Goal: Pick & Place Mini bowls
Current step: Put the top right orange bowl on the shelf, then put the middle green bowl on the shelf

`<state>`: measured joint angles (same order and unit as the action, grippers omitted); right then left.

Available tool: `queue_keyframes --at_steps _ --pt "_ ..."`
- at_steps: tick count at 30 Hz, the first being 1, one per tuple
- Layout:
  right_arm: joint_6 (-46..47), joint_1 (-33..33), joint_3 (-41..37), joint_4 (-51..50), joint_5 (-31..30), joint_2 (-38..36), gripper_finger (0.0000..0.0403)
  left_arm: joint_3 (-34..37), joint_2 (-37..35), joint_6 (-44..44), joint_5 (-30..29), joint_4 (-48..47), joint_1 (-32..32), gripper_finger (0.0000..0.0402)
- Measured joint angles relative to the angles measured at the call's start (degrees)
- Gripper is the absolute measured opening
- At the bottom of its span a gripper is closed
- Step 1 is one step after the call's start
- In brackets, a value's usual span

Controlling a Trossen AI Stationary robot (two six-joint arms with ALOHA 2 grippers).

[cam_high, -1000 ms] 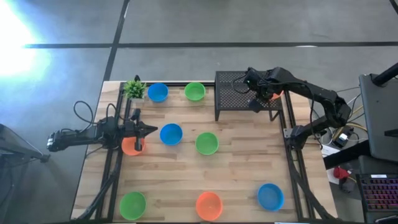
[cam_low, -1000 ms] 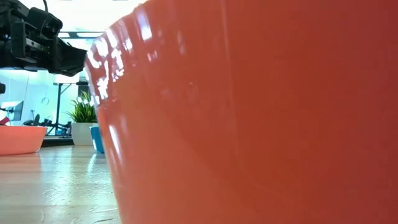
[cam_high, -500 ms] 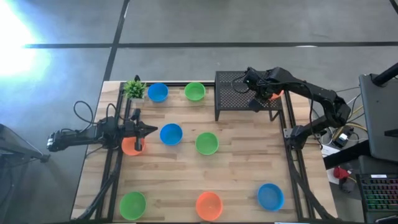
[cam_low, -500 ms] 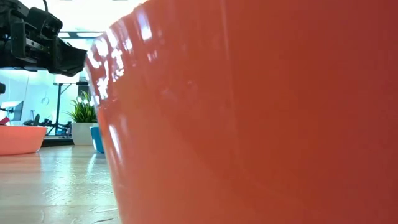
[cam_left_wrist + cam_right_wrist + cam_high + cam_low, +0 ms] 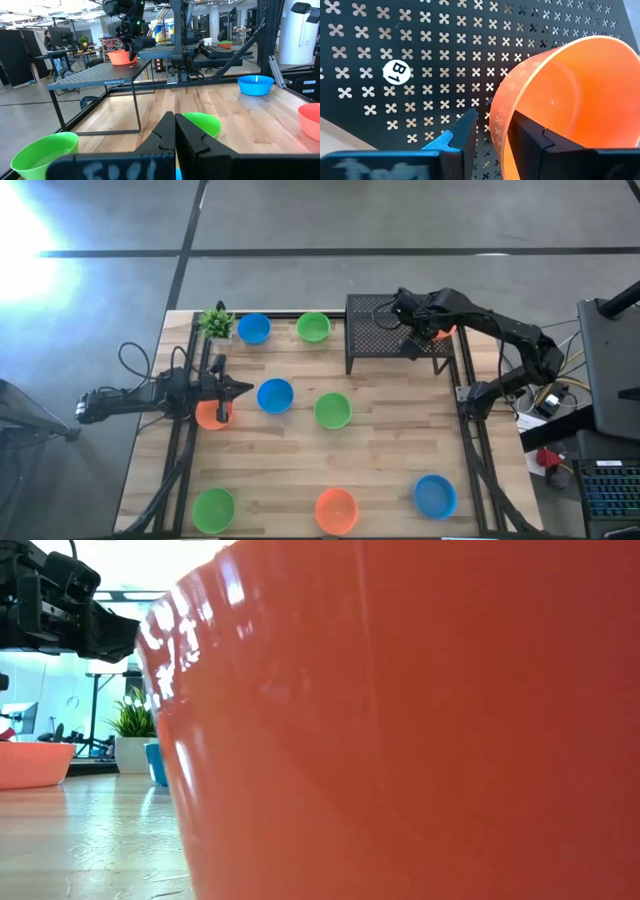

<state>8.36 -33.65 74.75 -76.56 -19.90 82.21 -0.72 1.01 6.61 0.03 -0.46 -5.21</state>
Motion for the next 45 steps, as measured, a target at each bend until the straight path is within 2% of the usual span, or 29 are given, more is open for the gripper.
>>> queue_keyframes --at_steps 12,21,29,36,45 --pt "0.2 0.0 4.1 -0.5 0.2 -3.4 0.0084 0.0 0.0 0.0 0.0 0.0 0.0 0.0000" --pt "3.3 0.1 4.8 -0.3 0.4 -9.5 0.0073 0.0 0.0 0.0 0.0 0.0 0.0 0.0000" --pt "3.8 1.2 4.8 3.2 0.6 -15.4 0.0080 0.0 0.0 0.0 0.0 0.0 0.0 0.0000" --pt "4.9 5.2 4.8 6.9 0.9 -20.2 0.0087 0.0 0.0 0.0 0.0 0.0 0.0 0.0000" --pt "5.2 14.9 4.7 7.4 0.9 -23.9 0.0073 0.0 0.0 0.0 0.0 0.0 0.0 0.0000"
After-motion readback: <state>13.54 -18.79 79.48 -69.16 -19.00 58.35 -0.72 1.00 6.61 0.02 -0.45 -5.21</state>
